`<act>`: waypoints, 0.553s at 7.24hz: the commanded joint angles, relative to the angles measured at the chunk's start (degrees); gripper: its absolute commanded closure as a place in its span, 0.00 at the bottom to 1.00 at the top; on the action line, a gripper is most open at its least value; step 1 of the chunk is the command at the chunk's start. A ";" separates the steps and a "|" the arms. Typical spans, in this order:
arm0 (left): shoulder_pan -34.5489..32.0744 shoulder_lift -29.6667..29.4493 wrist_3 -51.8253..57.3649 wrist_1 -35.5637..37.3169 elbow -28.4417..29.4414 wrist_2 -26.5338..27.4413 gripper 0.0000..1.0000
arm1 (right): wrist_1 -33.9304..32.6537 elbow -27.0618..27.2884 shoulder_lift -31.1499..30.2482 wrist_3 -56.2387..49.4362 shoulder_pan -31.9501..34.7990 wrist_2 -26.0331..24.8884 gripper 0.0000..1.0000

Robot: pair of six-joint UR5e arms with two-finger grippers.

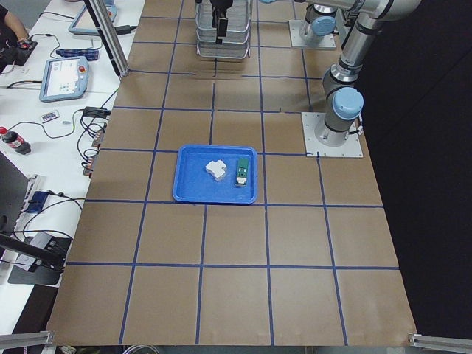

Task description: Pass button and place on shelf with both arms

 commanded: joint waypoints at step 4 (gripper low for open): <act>0.13 0.58 0.43 -1.37 -0.53 -0.20 0.00 | 0.19 0.00 -0.03 0.10 0.09 -0.44 0.00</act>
